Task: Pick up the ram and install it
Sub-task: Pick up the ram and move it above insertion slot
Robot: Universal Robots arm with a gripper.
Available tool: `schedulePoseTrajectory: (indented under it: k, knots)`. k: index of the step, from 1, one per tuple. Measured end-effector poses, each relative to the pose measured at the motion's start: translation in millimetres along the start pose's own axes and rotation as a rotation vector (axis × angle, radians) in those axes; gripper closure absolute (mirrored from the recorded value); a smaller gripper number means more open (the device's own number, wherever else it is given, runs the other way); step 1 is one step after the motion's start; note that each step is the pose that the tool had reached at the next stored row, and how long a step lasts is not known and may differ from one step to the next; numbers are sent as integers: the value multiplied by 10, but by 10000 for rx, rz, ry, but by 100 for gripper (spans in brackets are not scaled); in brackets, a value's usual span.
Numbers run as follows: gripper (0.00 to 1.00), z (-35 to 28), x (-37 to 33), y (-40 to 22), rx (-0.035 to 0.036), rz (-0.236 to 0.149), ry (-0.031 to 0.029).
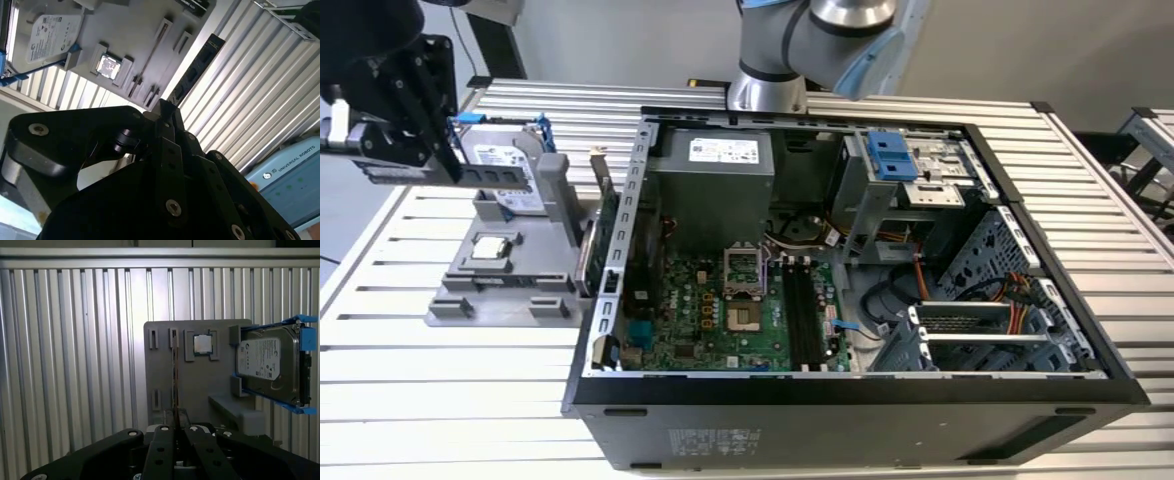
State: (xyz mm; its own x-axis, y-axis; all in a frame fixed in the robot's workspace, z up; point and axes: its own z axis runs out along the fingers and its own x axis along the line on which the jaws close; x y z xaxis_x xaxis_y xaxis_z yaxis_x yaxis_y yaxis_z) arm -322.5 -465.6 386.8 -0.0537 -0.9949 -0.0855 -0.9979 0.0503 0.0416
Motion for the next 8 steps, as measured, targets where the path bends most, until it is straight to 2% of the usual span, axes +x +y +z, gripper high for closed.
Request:
schedulePoseTrajectory:
  k: [8]
  knots:
    - [100, -8, -12, -212, -19, 2, 13]
